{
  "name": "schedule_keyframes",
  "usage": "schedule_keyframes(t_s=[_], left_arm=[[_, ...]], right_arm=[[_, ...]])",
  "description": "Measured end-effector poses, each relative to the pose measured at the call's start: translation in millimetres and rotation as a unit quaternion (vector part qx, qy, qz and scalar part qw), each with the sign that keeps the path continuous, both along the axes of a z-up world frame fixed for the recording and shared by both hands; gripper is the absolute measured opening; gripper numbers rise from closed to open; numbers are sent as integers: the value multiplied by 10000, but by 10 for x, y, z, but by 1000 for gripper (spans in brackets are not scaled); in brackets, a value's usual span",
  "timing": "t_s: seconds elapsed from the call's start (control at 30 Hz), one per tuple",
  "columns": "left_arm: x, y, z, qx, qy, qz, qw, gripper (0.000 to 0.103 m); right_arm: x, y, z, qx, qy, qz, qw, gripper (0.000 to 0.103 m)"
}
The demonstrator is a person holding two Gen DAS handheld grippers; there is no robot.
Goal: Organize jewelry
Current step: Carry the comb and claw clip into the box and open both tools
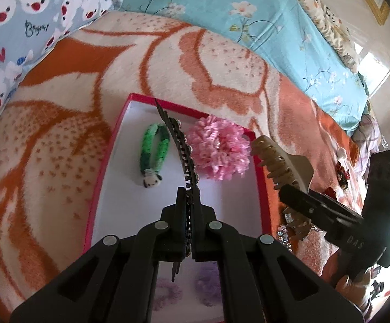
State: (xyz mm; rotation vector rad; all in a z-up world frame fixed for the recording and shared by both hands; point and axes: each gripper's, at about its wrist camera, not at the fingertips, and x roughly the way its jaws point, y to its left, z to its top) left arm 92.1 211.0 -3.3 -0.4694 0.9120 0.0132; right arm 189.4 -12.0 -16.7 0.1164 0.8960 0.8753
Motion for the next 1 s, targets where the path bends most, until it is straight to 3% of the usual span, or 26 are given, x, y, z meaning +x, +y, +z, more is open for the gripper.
schedule_keyframes(t_s=[0.37, 1.0], left_arm=[[161, 236, -282, -227, 158, 99, 9996, 1], [232, 299, -406, -184, 305, 154, 9992, 4]], right_arm=[[3, 520, -291, -558, -29, 229, 9982, 54], [96, 640, -386, -775, -54, 317, 9965, 56]])
